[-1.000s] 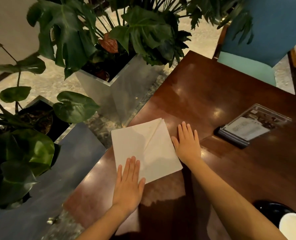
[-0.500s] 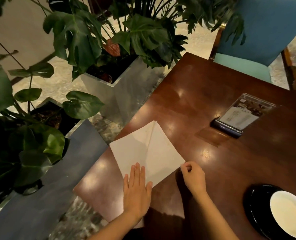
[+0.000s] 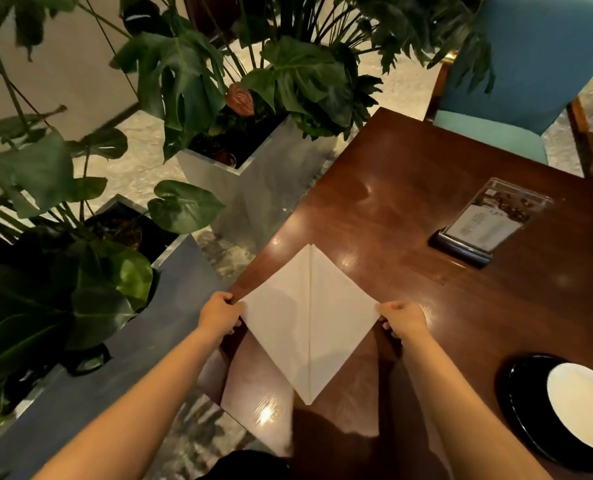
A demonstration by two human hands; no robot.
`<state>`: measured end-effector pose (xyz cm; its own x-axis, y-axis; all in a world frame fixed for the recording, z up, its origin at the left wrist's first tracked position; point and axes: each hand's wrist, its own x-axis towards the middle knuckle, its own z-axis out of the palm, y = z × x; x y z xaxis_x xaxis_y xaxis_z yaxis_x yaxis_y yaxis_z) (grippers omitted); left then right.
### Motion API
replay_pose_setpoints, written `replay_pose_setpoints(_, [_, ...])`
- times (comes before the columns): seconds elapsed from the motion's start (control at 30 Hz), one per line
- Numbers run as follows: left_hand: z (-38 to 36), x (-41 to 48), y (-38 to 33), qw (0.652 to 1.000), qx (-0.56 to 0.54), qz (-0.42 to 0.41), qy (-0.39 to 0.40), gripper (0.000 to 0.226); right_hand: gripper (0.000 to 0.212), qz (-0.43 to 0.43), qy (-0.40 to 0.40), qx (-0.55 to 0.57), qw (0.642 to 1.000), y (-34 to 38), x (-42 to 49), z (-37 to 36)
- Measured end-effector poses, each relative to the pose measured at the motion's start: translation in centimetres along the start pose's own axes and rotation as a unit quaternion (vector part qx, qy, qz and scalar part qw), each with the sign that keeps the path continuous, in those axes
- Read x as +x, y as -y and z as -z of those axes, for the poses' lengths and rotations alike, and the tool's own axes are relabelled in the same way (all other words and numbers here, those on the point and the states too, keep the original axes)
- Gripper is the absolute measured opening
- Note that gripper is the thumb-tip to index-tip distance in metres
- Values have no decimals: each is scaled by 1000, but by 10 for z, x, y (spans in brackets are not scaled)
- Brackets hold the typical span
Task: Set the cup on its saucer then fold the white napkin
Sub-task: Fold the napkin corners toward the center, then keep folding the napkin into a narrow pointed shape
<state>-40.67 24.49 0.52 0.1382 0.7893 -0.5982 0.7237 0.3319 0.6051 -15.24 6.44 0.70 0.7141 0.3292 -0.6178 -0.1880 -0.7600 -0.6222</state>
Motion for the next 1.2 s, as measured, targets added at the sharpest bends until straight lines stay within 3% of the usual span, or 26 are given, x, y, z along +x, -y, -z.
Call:
replay_pose_setpoints(0.2, [8, 5, -8, 993, -54, 59, 83, 13, 6, -39, 40, 26, 998, 9, 3, 12])
replay_pose_setpoints(0.33, [16, -1, -12, 979, -143, 62, 131, 11, 3, -64, 58, 115, 990, 7, 9, 16])
replay_pose_setpoints(0.4, [18, -3, -12, 969, -191, 66, 140, 10, 3, -96, 98, 214, 967, 4, 11, 19])
replay_pose_setpoints(0.47, [19, -4, -10, 956, -247, 76, 140, 8, 8, -135, 174, 336, 915, 2, 12, 23])
replay_pose_setpoints(0.57, [17, -2, -6, 940, -301, 78, 142, 6, 10, -167, 240, 402, 868, 1, 11, 29])
replay_pose_setpoints(0.77, [7, -8, -6, 952, -279, 57, 111, 3, 18, -167, 208, 400, 877, 5, 9, 25])
replay_pose_setpoints(0.97, [5, -13, -14, 938, -336, 21, 84, 16, 14, -158, 209, 505, 823, 0, 10, 24])
replay_pose_setpoints(1.03, [11, -14, -19, 935, -343, -13, 89, 21, 12, -127, 212, 498, 831, 4, 6, 31])
replay_pose_setpoints(1.2, [31, -26, -34, 950, -261, -143, 100, 28, 13, 47, 148, 346, 925, 29, -10, 54])
